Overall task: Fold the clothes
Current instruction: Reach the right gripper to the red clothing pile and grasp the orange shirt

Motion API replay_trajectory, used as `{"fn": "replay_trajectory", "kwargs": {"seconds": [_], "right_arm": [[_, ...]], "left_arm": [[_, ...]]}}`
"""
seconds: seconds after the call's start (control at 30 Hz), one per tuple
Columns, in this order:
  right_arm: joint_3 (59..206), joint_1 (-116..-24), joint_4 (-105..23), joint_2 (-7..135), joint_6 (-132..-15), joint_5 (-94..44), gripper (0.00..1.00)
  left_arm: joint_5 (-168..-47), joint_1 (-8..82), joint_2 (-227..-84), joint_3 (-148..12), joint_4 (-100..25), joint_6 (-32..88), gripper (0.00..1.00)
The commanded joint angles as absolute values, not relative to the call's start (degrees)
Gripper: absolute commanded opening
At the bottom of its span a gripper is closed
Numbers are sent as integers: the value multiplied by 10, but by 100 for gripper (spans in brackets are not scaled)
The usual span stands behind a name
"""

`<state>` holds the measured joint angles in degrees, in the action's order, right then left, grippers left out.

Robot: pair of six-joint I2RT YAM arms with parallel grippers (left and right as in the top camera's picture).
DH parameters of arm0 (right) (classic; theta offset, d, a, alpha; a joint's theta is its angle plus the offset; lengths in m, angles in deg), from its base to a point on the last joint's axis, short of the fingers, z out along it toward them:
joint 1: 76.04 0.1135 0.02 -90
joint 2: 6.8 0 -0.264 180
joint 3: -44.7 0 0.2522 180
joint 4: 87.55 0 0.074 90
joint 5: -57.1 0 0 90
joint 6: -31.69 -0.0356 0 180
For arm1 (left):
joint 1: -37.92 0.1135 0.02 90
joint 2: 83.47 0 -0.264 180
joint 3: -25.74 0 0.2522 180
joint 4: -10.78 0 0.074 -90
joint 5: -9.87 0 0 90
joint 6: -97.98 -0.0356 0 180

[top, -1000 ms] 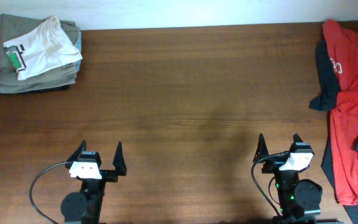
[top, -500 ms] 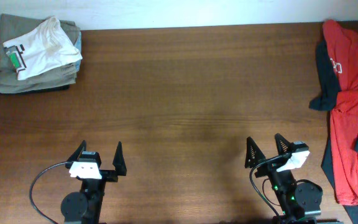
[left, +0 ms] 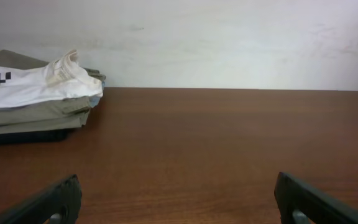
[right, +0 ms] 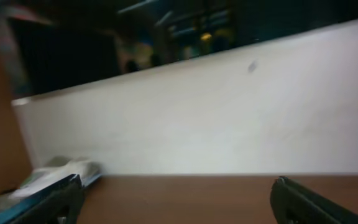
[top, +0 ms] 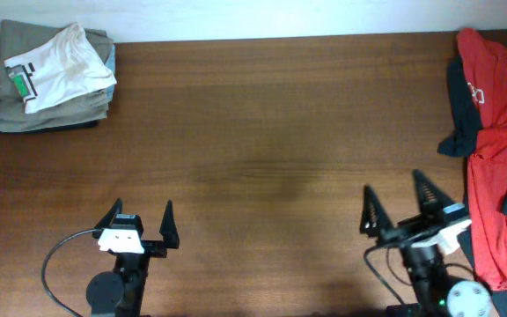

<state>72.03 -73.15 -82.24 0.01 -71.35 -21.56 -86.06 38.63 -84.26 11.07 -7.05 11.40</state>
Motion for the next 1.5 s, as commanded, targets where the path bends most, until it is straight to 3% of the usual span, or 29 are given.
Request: {"fn": "replay_trajectory", "kwargs": {"seconds": [0.0,0.17,0.3,0.63,0.87,1.13,1.47], "right_arm": [[816,-727,-821,117,-616,-338,99],[985,-742,-764,355,-577,-450,99],[1188,-803,-613,572,-577,-452,99],[1611,-951,-311,950,-577,-425,99],[1636,-1022,-376,1044,-577,-418,99],[1636,-1127,-408,1144,-577,-226,99],[1636,-1178,-476,1236,-577,-225,98]], "left_arm": [[-858,385,-841,115,-71,111,99],[-858,385,-841,115,-71,111,99],[-858,385,-841,115,-71,111,99],[-858,385,-841,115,-71,111,99],[-858,385,-841,115,-71,111,99],[-858,385,-841,115,-71,111,99],[-858,385,-841,115,-71,111,99]]}}
